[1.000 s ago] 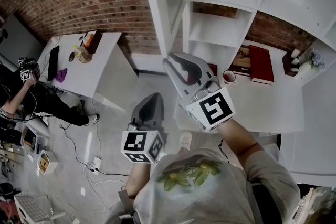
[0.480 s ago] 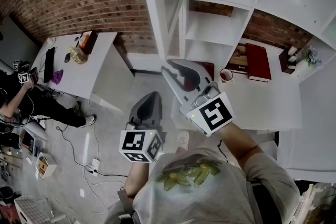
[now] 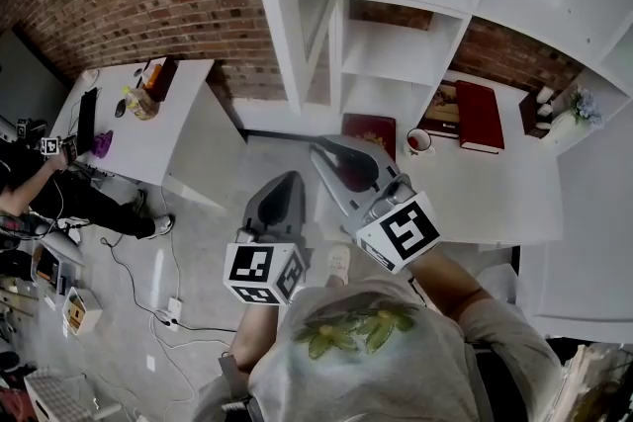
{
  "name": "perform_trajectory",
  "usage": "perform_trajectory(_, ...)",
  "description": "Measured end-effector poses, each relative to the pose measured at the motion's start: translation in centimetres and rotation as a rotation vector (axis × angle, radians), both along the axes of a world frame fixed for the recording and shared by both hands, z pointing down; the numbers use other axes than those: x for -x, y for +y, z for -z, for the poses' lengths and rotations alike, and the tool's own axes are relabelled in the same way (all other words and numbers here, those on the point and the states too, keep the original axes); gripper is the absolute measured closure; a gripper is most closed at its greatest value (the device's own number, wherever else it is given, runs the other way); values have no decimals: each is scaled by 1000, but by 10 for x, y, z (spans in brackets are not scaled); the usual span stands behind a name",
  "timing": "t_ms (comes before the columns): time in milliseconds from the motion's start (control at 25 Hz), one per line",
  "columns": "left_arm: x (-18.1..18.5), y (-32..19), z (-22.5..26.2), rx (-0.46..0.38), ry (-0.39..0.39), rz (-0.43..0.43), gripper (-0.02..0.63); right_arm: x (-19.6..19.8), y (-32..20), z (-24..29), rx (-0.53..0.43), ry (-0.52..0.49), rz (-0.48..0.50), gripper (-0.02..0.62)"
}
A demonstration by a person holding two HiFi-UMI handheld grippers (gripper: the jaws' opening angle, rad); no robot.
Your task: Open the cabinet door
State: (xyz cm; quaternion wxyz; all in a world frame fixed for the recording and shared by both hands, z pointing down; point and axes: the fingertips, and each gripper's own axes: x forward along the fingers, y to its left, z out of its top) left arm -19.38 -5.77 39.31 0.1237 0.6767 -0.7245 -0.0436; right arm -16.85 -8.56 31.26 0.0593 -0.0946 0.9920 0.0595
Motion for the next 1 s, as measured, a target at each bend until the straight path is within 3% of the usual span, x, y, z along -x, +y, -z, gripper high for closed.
perform_trajectory(520,-22,-15,12,-35,-11,-38,597,-27,-5,-21,65,42,-40,558)
perform_trajectory(1000,-36,-30,14,-38,-11,-81,597,-45,-11,-29,70,70,-81,565)
